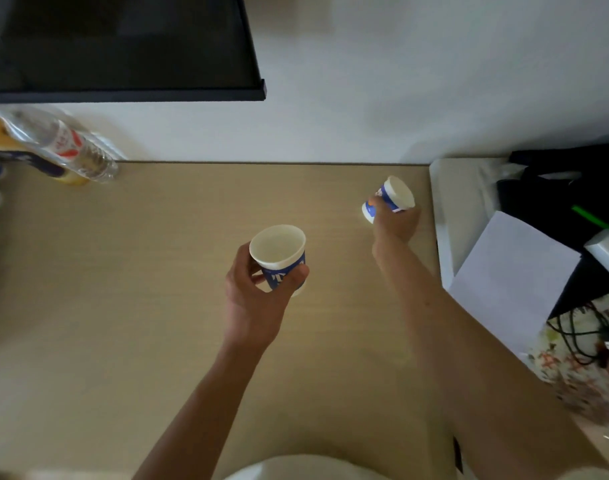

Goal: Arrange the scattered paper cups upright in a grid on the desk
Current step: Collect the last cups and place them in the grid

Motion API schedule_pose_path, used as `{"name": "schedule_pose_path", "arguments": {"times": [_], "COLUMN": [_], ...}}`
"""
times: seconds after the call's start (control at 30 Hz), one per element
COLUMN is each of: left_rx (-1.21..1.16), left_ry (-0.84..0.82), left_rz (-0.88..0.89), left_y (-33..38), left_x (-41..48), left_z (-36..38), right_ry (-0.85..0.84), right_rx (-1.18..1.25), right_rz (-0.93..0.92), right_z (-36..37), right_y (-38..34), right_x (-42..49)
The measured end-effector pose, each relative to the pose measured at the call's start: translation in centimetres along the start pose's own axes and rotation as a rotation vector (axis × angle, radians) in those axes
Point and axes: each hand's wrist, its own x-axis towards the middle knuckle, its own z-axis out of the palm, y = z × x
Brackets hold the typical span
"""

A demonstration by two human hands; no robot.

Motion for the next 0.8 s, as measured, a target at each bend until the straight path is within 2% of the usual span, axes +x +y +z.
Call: {"name": "schedule_pose_path", "arguments": {"times": [0.03, 0.23, 0.53, 0.8], "left_rx": [0.005, 0.029, 0.044, -0.044], "left_ry": [0.011, 0.062, 0.133, 0.293], "left_rz": [0.003, 0.008, 0.021, 0.028], "left_y": [-0.1, -0.5, -2.3, -5.1], "left_x": [-0.3, -2.7, -7.4, -13.3], "left_z": [-0.3, -2.5, -7.9, -18.5], "right_ry": [-0.047, -0.256, -0.428, -0.64], "right_rx": [-0.05, -0.153, -0.114, -0.144], "right_rz": [-0.105, -0.424, -0.531, -0.592], "right_z": [-0.2, -2.8, -5.6, -5.4], "right_y": [1.1, 4.6, 5.7, 9.3], "right_x": [-0.4, -5.0, -14.3, -27.7]}}
